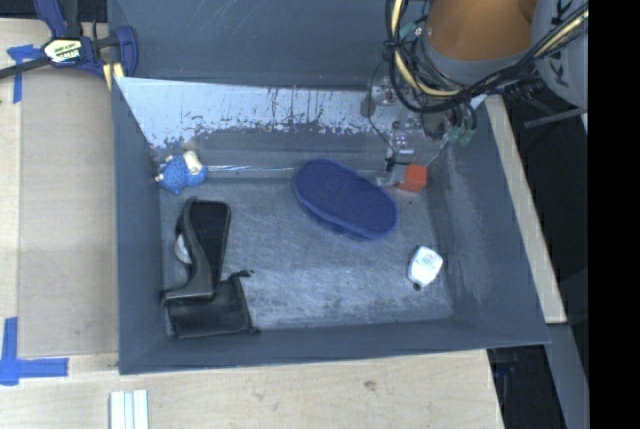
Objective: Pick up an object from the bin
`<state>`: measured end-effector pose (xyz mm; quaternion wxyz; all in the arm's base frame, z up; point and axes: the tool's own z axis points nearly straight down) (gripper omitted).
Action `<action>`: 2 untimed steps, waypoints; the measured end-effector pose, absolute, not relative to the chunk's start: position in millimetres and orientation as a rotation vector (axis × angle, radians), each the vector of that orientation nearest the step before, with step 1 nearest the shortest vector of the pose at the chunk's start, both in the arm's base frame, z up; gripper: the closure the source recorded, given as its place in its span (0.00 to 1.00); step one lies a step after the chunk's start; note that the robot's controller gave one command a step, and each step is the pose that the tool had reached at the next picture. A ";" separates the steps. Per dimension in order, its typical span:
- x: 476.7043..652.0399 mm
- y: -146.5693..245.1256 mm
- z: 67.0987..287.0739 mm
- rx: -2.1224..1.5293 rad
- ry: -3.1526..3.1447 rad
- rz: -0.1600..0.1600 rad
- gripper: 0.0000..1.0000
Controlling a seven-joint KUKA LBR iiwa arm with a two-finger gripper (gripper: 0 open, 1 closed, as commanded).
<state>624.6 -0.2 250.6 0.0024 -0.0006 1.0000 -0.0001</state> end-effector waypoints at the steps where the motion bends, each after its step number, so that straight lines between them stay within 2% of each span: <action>1: 580.7 33.8 175.2 0.199 3.141 0.001 0.00; 2: 577.7 -21.5 68.4 0.262 3.123 0.001 0.00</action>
Offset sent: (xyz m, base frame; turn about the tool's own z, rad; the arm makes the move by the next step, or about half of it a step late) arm -0.0422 0.0326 -0.0720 0.1303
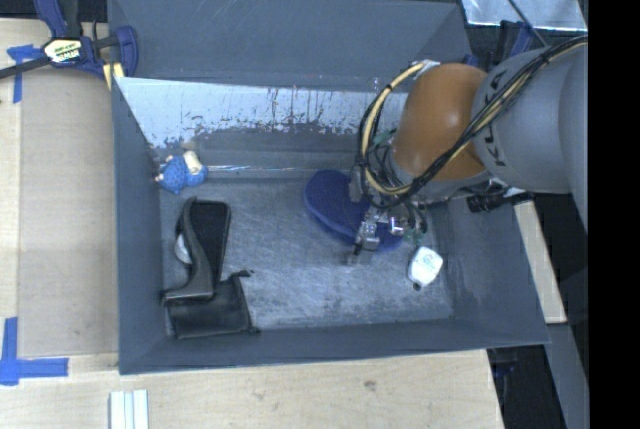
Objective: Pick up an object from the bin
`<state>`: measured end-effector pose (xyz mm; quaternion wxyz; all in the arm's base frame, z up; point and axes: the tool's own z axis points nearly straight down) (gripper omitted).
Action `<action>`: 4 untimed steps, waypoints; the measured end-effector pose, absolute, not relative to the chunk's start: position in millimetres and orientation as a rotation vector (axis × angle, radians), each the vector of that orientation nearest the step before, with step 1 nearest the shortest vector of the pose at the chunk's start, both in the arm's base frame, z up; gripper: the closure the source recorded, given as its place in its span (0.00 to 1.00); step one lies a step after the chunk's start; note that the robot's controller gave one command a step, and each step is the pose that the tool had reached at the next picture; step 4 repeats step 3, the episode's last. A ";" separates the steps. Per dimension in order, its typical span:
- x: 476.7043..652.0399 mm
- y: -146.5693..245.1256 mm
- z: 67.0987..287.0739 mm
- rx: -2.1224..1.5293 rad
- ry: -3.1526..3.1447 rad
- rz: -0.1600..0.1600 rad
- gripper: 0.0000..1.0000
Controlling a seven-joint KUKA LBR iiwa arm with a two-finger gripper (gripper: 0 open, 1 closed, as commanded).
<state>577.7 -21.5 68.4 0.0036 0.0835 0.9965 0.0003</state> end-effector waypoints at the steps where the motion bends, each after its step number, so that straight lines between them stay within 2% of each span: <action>1: 581.2 -19.9 75.6 0.256 3.113 0.002 1.00; 2: 612.2 -39.0 144.6 0.328 3.110 -0.001 1.00; 3: 586.9 -21.6 224.7 0.346 3.112 0.002 1.00; 4: 586.9 -21.6 224.7 0.346 3.112 0.002 1.00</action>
Offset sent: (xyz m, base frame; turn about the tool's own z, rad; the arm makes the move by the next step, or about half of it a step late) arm 0.0000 0.0000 0.0000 0.0000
